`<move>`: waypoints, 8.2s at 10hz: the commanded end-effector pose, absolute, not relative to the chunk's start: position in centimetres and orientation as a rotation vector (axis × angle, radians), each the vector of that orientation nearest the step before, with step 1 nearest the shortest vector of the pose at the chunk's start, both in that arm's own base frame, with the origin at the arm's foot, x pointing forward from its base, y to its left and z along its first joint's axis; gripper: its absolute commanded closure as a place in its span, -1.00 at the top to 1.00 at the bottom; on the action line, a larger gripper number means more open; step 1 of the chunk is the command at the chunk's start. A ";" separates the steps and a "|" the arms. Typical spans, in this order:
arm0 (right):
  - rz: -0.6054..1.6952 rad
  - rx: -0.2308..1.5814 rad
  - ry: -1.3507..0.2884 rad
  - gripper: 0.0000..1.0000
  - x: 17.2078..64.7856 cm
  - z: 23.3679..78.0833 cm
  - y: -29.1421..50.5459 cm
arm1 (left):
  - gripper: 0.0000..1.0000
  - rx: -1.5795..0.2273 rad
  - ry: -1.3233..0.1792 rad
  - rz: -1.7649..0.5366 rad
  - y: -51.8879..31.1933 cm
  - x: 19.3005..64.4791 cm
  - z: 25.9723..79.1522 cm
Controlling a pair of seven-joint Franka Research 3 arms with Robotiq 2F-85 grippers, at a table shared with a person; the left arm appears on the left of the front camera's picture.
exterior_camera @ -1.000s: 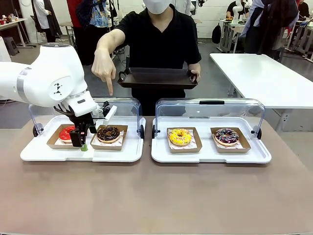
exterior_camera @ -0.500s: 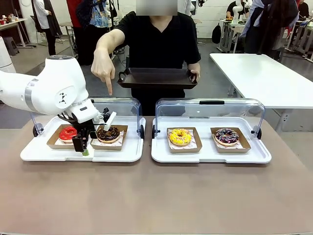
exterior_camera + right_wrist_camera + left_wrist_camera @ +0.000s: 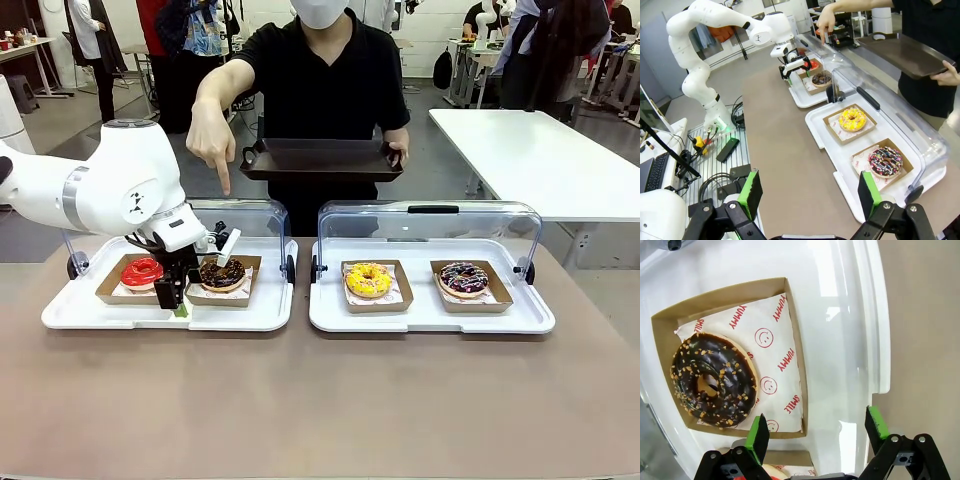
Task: Provide the desired donut to the person.
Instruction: Pick up and lift the Paper togo box containing the Donut pointed at by the person, then place the picked Paper togo box onto the Handle tray extended by the person.
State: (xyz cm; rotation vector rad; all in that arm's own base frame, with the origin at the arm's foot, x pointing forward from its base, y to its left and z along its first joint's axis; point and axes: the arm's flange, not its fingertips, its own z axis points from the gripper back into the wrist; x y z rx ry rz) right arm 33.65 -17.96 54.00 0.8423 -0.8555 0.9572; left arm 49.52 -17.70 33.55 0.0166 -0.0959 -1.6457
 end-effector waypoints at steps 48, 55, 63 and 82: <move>0.954 0.857 -0.863 1.00 33.7 54.0 -18.0 | -1.00 0.005 -0.167 -1.644 -17.4 38.6 59.9; 0.954 0.857 -0.863 1.00 33.7 54.0 -18.0 | -1.00 0.005 -0.167 -1.644 -17.4 38.6 59.9; 0.954 0.857 -0.863 1.00 33.7 54.0 -18.0 | -0.97 0.207 -0.135 -1.589 -24.2 49.9 65.8; 0.954 0.857 -0.863 1.00 33.7 54.0 -18.0 | 1.00 0.052 -0.081 -1.635 -23.8 60.9 58.5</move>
